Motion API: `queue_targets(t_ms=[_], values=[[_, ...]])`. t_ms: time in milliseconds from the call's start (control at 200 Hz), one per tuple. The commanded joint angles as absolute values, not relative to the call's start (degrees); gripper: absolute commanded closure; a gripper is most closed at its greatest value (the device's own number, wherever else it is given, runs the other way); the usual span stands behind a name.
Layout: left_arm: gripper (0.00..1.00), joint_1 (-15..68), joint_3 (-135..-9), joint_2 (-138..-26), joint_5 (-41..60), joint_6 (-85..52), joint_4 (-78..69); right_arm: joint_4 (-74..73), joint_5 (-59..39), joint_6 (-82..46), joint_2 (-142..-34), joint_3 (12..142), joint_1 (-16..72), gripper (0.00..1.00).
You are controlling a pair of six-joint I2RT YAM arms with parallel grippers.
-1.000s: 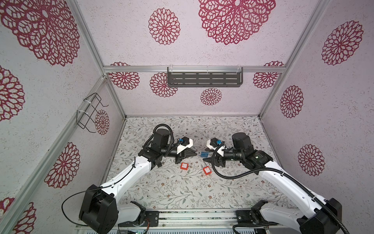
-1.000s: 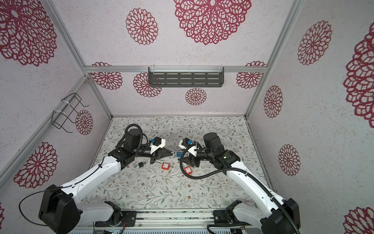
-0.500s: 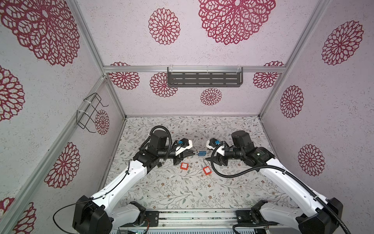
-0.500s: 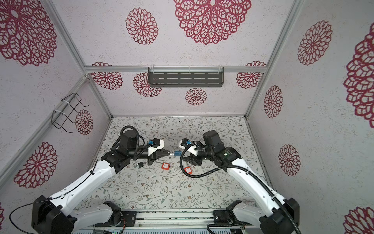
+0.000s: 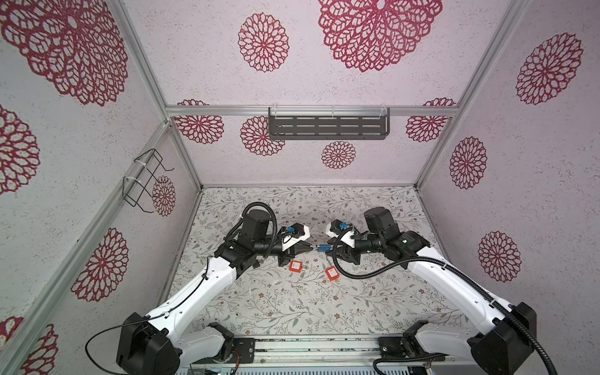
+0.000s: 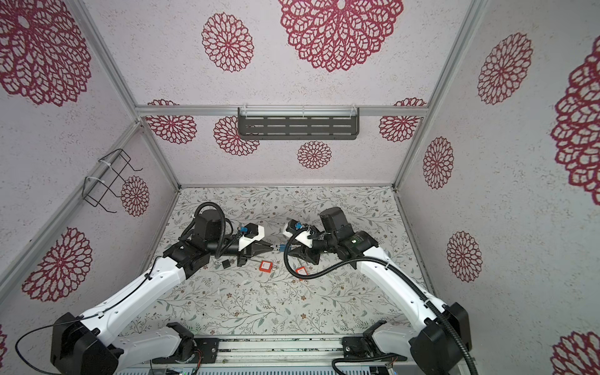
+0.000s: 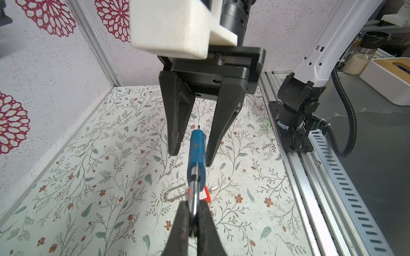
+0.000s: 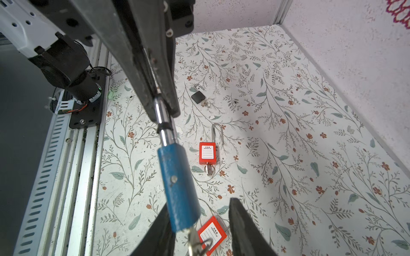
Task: Lock with the key
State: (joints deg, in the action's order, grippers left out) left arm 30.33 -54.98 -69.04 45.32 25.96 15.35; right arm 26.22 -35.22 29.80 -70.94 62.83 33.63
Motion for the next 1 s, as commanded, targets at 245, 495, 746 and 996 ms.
queue_targets(t_ms=[245,495,746,996], values=[[1.00,31.3,-56.4,-69.9,46.5,26.7,14.3,24.4,-38.8,28.7,-70.4,63.5,33.7,0.69],[1.00,31.7,-56.6,-70.1,46.3,26.8,14.1,24.1,-39.8,28.5,-70.5,63.5,33.7,0.75],[1.00,31.8,-56.6,-70.0,45.6,28.0,14.2,24.3,-40.8,28.2,-70.7,63.4,33.7,0.79],[1.00,32.2,-56.8,-70.0,45.8,28.2,14.4,23.6,-40.9,27.7,-70.9,63.2,33.8,0.75]])
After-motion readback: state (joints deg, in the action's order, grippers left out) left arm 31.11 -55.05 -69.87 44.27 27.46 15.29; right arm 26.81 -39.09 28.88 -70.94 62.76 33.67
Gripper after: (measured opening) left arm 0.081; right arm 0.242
